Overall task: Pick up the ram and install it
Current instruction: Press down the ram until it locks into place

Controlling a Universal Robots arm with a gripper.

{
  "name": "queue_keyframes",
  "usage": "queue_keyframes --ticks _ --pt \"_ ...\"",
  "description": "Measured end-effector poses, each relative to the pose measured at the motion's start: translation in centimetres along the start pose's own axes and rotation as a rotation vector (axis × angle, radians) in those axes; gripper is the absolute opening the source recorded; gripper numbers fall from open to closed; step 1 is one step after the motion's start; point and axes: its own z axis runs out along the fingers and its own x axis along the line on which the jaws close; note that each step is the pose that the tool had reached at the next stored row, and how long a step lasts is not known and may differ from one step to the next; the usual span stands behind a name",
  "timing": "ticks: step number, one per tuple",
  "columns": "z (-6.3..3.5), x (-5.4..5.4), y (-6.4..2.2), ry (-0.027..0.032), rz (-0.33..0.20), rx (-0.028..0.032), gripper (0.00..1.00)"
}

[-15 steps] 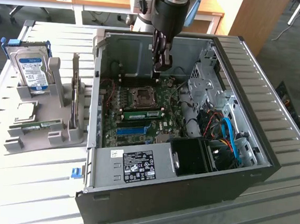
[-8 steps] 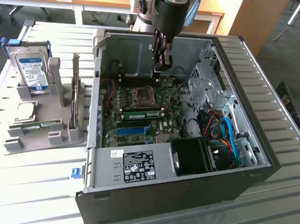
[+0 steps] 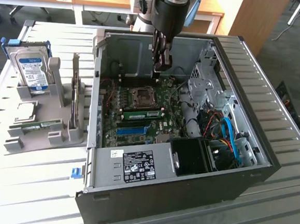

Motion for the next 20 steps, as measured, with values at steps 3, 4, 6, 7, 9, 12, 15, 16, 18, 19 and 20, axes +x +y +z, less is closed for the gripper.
queue_keyframes --ticks 3,4,6,7,9,12,15,16,18,19,20 --pt "0.00 0.00 0.01 -0.0008 0.037 0.0014 0.11" --pt "0.00 0.00 0.01 -0.0011 0.050 0.0019 0.11" --pt "0.01 0.00 0.01 -0.0019 0.082 0.0033 0.11" --pt "0.01 0.00 0.01 -0.0022 0.099 0.0039 0.11" --pt "0.02 0.01 0.01 -0.0028 0.128 0.0051 0.11" --pt "0.05 0.00 0.01 -0.0040 0.175 0.0069 0.11" --pt "0.08 0.01 0.01 -0.0049 0.224 0.0089 0.11" --pt "0.08 0.01 0.01 -0.0053 0.240 0.0095 0.11" --pt "0.11 0.01 0.01 -0.0060 0.273 0.0108 0.11" --pt "0.12 0.01 0.01 -0.0065 0.289 0.0115 0.11" --pt "0.13 0.01 0.01 -0.0069 0.306 0.0121 0.11"
